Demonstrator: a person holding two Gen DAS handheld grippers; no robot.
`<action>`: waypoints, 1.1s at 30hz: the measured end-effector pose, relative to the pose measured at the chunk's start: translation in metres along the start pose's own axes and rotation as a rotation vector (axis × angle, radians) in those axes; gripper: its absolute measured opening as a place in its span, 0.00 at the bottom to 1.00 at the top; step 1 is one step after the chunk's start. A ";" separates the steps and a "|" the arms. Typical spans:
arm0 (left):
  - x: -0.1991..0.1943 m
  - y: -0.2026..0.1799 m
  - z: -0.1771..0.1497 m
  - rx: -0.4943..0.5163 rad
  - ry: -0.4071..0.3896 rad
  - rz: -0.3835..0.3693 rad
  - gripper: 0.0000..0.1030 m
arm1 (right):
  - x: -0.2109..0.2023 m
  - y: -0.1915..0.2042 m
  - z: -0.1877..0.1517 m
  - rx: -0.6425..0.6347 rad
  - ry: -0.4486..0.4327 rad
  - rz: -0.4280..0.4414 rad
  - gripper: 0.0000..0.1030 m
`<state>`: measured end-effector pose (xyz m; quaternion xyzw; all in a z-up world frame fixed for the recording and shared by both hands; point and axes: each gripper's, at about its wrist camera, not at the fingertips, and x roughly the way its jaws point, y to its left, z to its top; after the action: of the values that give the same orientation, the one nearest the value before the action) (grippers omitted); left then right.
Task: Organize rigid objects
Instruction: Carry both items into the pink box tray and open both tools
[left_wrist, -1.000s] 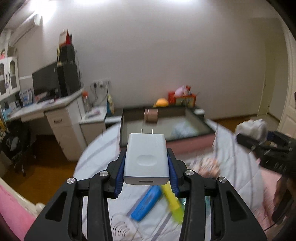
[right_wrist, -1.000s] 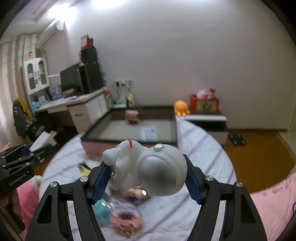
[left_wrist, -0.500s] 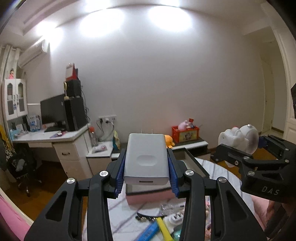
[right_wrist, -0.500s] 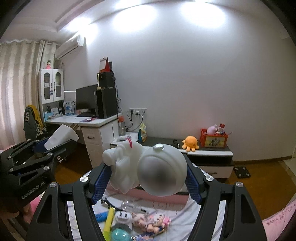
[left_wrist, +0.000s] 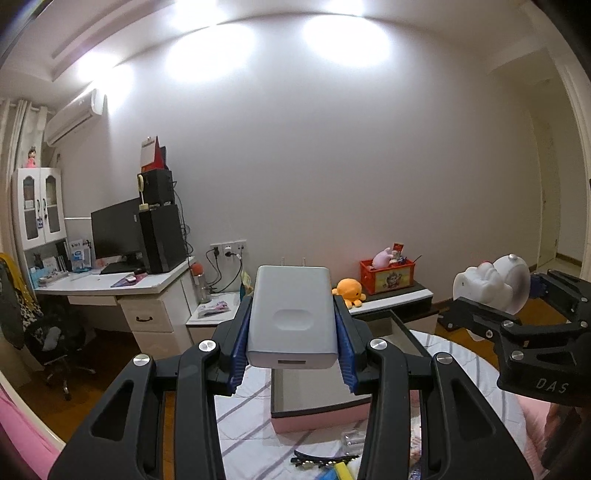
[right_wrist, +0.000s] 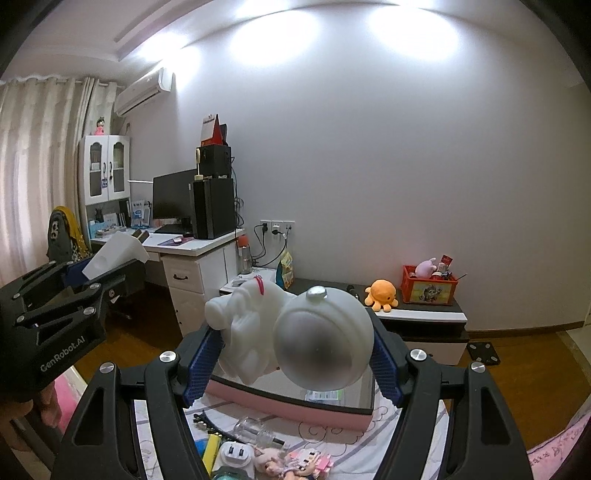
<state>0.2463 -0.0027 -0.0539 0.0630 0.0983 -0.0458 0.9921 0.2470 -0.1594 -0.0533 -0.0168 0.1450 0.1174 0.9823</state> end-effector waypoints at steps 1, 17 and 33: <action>0.004 0.000 0.000 0.003 0.003 0.002 0.40 | 0.004 -0.001 0.001 -0.002 0.005 0.001 0.71; 0.180 0.004 -0.048 0.017 0.329 -0.057 0.40 | 0.160 -0.013 -0.018 -0.031 0.286 0.010 0.71; 0.251 0.001 -0.117 0.010 0.544 -0.055 0.49 | 0.259 -0.030 -0.084 0.002 0.581 0.037 0.72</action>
<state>0.4690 -0.0057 -0.2182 0.0751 0.3627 -0.0547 0.9273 0.4713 -0.1358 -0.2081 -0.0463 0.4207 0.1255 0.8973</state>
